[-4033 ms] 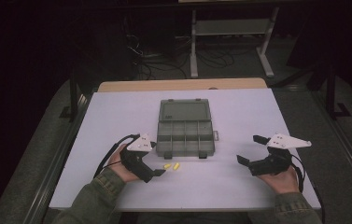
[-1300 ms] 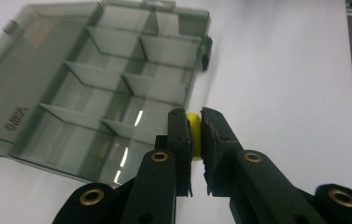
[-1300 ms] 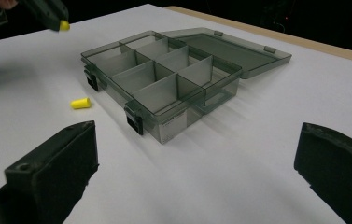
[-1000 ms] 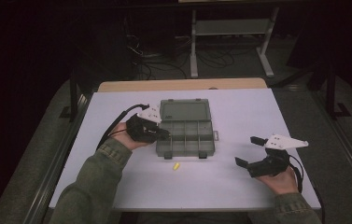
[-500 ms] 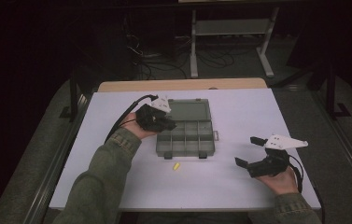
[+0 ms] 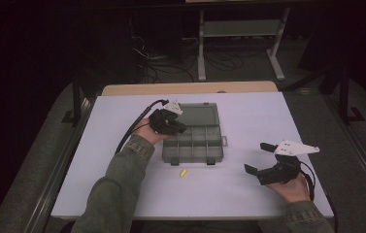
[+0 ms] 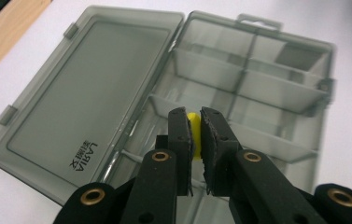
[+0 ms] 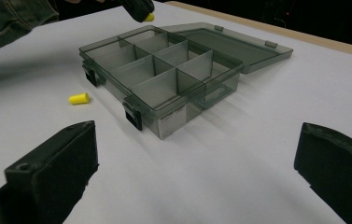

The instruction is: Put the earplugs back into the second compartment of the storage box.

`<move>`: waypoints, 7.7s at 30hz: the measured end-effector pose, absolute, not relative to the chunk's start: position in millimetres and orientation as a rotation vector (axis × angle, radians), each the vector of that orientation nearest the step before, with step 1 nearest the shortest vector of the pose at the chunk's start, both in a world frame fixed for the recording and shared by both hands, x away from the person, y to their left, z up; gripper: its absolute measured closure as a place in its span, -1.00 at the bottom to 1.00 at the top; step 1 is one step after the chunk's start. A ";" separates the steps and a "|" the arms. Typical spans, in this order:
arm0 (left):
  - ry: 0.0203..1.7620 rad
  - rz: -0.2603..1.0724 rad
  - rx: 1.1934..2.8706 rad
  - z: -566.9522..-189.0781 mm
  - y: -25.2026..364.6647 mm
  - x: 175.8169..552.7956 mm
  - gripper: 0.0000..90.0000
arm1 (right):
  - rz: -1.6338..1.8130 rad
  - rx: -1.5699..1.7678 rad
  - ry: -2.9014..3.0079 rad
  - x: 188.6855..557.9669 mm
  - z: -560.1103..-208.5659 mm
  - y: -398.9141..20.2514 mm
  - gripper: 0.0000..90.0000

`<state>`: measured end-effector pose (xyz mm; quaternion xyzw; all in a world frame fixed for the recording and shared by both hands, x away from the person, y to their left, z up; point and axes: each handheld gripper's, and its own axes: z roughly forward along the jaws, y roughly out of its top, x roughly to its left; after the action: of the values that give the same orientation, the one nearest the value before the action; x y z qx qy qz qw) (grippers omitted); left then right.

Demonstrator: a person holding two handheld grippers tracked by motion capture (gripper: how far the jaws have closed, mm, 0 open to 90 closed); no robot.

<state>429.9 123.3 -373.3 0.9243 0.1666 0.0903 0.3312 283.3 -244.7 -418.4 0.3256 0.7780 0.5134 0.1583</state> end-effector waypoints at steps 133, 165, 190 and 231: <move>0.370 0.129 2.482 -434.8 121.0 323.2 0.78 | 1.462 0.924 2.271 282.1 -421.9 -241.1 -1.00; 0.322 0.084 2.432 -379.7 145.8 323.2 0.83 | 1.464 0.929 2.259 281.4 -420.5 -243.6 -1.00; 0.259 0.186 2.396 -310.0 144.6 354.9 0.83 | 1.463 0.930 2.257 281.3 -420.4 -243.5 -1.00; 0.470 0.129 2.399 -384.1 120.3 451.0 0.84 | 1.471 0.932 2.259 282.8 -421.3 -243.7 -1.00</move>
<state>451.0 120.3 -384.1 0.9216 0.1806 0.0494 0.3401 282.8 -243.7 -421.3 0.3233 0.7838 0.5103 0.1441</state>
